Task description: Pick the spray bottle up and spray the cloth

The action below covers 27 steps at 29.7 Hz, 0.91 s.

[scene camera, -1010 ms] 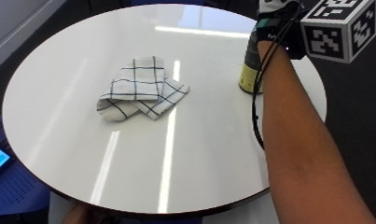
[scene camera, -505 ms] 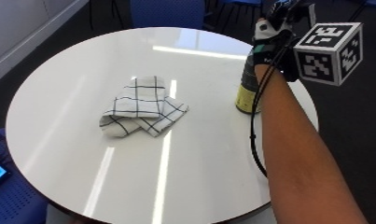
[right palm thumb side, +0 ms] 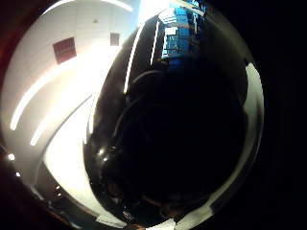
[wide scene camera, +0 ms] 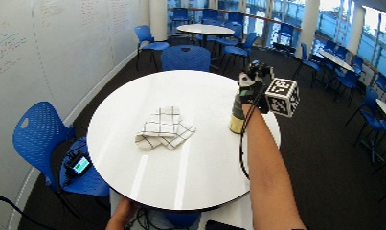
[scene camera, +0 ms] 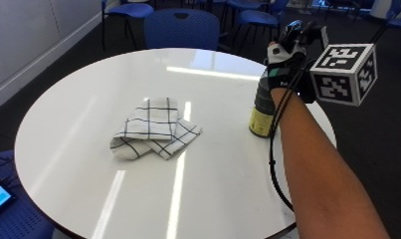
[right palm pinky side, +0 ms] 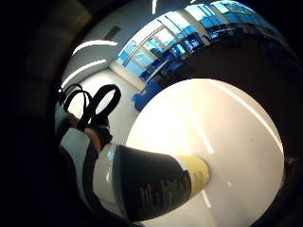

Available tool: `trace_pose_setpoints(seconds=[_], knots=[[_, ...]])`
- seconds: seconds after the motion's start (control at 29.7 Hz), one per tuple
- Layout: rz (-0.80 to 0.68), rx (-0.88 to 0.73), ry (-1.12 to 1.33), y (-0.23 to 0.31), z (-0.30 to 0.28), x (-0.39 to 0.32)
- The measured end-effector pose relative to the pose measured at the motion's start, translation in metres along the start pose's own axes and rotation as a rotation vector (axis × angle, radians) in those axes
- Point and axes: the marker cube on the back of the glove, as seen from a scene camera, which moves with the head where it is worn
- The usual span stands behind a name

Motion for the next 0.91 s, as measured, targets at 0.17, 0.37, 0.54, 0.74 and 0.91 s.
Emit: trace_pose_setpoints(seconds=[0.17,0.37,0.54,0.74,0.91], knots=[[-0.008,-0.135,-0.027,0.024,0.006,-0.001],[0.053,-0.542,-0.159,0.073,0.017,-0.037],[0.152,-0.828,-0.229,0.105,0.025,-0.054],[0.191,-1.069,-0.179,0.128,0.036,-0.062],[0.201,-1.323,-0.033,0.141,0.053,-0.066]])
